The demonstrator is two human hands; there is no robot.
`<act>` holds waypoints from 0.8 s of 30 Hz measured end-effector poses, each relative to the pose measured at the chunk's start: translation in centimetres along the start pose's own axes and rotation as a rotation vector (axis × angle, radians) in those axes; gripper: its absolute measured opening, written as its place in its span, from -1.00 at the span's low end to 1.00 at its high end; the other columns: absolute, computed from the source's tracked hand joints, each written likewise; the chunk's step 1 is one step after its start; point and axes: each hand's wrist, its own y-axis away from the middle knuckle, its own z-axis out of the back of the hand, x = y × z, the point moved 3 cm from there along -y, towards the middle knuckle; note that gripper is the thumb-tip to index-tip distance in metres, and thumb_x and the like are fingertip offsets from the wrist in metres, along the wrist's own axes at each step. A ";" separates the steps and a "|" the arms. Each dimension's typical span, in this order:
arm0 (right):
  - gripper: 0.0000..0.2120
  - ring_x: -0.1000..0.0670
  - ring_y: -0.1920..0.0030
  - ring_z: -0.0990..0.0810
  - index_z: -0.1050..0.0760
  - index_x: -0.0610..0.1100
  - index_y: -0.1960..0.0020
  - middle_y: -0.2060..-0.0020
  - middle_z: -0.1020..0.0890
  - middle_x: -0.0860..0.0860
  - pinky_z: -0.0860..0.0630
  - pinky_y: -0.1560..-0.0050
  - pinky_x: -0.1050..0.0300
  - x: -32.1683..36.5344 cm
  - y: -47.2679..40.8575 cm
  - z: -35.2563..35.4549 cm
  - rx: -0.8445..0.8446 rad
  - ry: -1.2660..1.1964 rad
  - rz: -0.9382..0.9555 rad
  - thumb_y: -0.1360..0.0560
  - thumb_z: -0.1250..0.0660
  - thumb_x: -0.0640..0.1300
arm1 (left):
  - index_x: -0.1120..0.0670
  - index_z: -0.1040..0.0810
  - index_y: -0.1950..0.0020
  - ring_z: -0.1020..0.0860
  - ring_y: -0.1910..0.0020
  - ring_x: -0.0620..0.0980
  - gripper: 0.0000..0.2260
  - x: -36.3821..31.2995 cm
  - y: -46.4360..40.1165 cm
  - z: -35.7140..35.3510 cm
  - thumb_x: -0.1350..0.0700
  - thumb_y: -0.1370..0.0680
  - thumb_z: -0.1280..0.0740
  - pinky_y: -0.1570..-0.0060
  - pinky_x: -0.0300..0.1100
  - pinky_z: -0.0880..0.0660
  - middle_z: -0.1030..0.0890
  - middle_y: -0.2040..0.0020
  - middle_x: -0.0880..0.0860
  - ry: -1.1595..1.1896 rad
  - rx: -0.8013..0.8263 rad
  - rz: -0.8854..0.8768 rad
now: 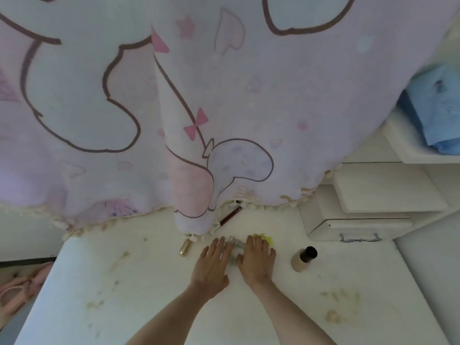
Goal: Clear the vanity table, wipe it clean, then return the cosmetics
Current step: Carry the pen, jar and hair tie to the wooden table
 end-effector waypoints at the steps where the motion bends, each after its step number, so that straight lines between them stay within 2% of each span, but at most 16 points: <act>1: -0.39 -0.18 0.13 -0.58 -0.60 -0.21 0.06 0.14 -0.62 -0.16 -0.51 0.22 -0.11 -0.4 -0.2 0.1 -0.018 0.002 0.003 0.03 -0.60 0.04 | 0.14 -0.13 -0.51 -0.20 -0.45 0.21 -0.22 -0.1 -0.5 0.0 0.04 -0.36 -0.38 -0.37 0.06 -0.25 -0.16 -0.49 0.21 -0.004 0.029 -0.003; 3: -0.35 -0.20 0.01 -0.52 -0.57 -0.22 0.01 0.04 -0.60 -0.19 -0.47 0.09 -0.13 -1.2 -0.7 0.3 -0.064 0.022 0.011 0.04 -0.58 0.01 | 0.13 -0.06 -0.52 -0.13 -0.46 0.26 -0.19 -0.1 -1.4 0.1 0.10 -0.34 -0.36 -0.38 0.09 -0.21 -0.05 -0.49 0.25 -0.016 0.026 0.018; 5: -0.30 -0.22 -0.06 -0.43 -0.54 -0.22 -0.08 -0.04 -0.57 -0.21 -0.46 0.03 -0.13 -2.0 -1.3 0.5 -0.100 0.052 0.041 0.02 -0.55 -0.03 | 0.10 0.15 -0.53 0.04 -0.48 0.30 -0.15 0.0 -2.2 0.1 0.08 -0.40 -0.31 -0.42 0.11 -0.04 0.11 -0.50 0.28 -0.038 0.063 0.052; 7: -0.30 -0.23 0.02 -0.49 -0.54 -0.23 -0.06 0.03 -0.58 -0.20 -0.51 0.13 -0.09 -2.7 -1.7 0.5 -0.077 0.039 0.016 0.05 -0.54 -0.04 | 0.04 0.37 -0.47 0.12 -0.48 0.31 -0.12 0.1 -3.1 0.3 0.03 -0.44 -0.26 -0.43 0.11 0.08 0.22 -0.48 0.31 -0.065 0.080 0.077; 8: -0.33 -0.22 0.12 -0.53 -0.56 -0.23 -0.01 0.11 -0.59 -0.19 -0.51 0.21 -0.06 -2.9 -1.8 0.5 -0.060 0.027 -0.002 0.07 -0.55 -0.04 | 0.04 0.41 -0.46 0.11 -0.48 0.30 -0.12 0.1 -3.5 0.5 0.00 -0.46 -0.25 -0.44 0.10 0.09 0.22 -0.48 0.31 -0.093 0.091 0.095; 11: -0.49 -0.14 0.32 -0.53 -0.56 -0.21 0.19 0.32 -0.55 -0.12 -0.47 0.36 0.01 -3.1 -1.8 0.7 -0.061 0.020 0.003 0.11 -0.55 -0.08 | 0.12 0.31 -0.51 -0.06 -0.45 0.23 -0.18 -0.2 -4.7 0.7 -0.06 -0.50 -0.21 -0.41 0.05 -0.06 -0.02 -0.47 0.32 -0.150 0.143 0.160; 14: -0.56 -0.09 0.36 -0.51 -0.54 -0.17 0.28 0.40 -0.53 -0.07 -0.44 0.39 0.04 -3.2 -1.5 0.9 -0.109 0.041 0.045 0.12 -0.56 -0.14 | 0.22 0.17 -0.51 -0.29 -0.29 0.15 -0.32 -1.0 -5.5 0.9 0.08 -0.55 -0.17 -0.23 -0.07 -0.32 -0.26 -0.35 0.23 -0.183 0.093 0.188; 16: -0.59 -0.07 0.37 -0.50 -0.53 -0.14 0.30 0.43 -0.52 -0.04 -0.40 0.41 0.06 -3.2 -1.5 0.7 -0.118 0.065 0.071 0.10 -0.57 -0.14 | 0.28 -0.05 -0.48 -0.40 -0.20 0.12 -0.41 -1.5 -5.7 1.0 0.15 -0.54 -0.24 -0.07 -0.11 -0.44 -0.37 -0.26 0.21 -0.148 0.067 0.223; 18: -0.61 -0.06 0.39 -0.49 -0.53 -0.12 0.34 0.46 -0.52 -0.02 -0.37 0.42 0.07 -3.1 -1.6 0.6 -0.105 0.076 0.078 0.11 -0.57 -0.15 | 0.30 -0.30 -0.37 -0.50 -0.06 0.09 -0.51 -1.8 -5.7 1.4 0.16 -0.50 -0.34 0.12 -0.16 -0.53 -0.48 -0.13 0.20 -0.096 0.072 0.262; 21: -0.63 -0.05 0.40 -0.48 -0.52 -0.10 0.39 0.49 -0.51 -0.01 -0.34 0.44 0.06 -2.9 -1.7 0.3 -0.071 0.085 0.080 0.14 -0.58 -0.15 | 0.26 -0.22 -0.35 -0.46 -0.16 0.06 -0.70 -1.8 -5.2 0.8 0.22 -0.62 -0.09 -0.01 -0.18 -0.48 -0.42 -0.22 0.16 -0.120 0.123 0.293; 24: -0.63 -0.05 0.39 -0.48 -0.52 -0.10 0.40 0.49 -0.51 -0.01 -0.35 0.44 0.06 -2.8 -1.4 0.1 -0.081 0.094 0.101 0.13 -0.58 -0.12 | 0.21 -0.24 -0.30 -0.52 -0.13 0.05 -0.74 -1.7 -4.6 0.3 0.24 -0.61 -0.12 -0.01 -0.17 -0.47 -0.47 -0.20 0.12 -0.124 0.171 0.280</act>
